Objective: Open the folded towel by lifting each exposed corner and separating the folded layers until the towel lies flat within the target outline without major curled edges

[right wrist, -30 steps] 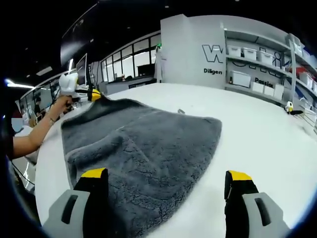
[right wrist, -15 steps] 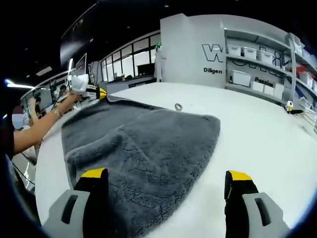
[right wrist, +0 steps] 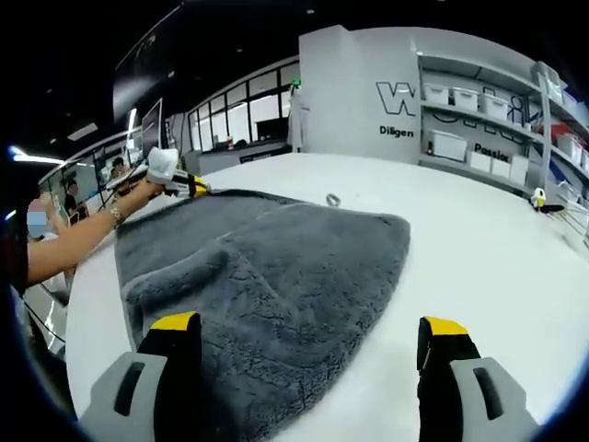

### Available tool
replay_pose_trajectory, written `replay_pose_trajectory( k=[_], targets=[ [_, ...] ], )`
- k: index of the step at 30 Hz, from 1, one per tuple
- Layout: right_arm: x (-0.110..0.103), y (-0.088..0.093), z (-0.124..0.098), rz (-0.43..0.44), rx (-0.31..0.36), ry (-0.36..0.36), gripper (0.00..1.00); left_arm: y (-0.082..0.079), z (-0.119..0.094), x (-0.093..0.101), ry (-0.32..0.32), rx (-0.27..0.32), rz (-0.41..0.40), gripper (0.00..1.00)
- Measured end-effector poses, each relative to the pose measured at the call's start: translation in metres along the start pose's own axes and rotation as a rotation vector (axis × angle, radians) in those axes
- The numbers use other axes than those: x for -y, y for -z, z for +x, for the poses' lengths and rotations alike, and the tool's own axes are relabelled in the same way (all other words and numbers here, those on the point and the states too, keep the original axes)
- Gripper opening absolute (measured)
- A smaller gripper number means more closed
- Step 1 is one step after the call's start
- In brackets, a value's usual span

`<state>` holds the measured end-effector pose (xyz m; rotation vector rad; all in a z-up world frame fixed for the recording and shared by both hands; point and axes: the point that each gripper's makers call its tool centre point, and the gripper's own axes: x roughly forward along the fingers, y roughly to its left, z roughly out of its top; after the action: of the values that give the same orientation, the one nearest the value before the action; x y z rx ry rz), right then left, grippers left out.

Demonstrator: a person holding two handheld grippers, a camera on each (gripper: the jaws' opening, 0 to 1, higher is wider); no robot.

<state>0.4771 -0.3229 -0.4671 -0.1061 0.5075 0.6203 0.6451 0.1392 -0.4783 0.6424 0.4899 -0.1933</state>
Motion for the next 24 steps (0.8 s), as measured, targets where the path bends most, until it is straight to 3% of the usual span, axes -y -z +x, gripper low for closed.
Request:
replay_pose_trajectory(
  k=[4,11,17,21,24],
  targets=[
    [0.002,0.0,0.0,0.004,0.0,0.001,0.99,0.001,0.0,-0.017,-0.066,0.02,-0.095,0.32],
    [0.004,-0.001,0.002,0.004,-0.005,-0.003,0.99,0.004,0.004,-0.024,-0.076,0.025,-0.164,0.39],
    [0.003,0.001,0.002,0.01,-0.007,-0.002,0.99,0.006,-0.003,-0.025,-0.024,0.055,-0.252,0.51],
    [0.0,0.001,0.002,0.004,-0.008,-0.007,0.99,0.002,-0.022,-0.026,0.035,0.132,-0.356,0.64],
    [-0.001,0.002,0.002,0.006,-0.01,-0.008,0.99,0.004,-0.038,-0.024,0.079,0.169,-0.386,0.69]
  ],
)
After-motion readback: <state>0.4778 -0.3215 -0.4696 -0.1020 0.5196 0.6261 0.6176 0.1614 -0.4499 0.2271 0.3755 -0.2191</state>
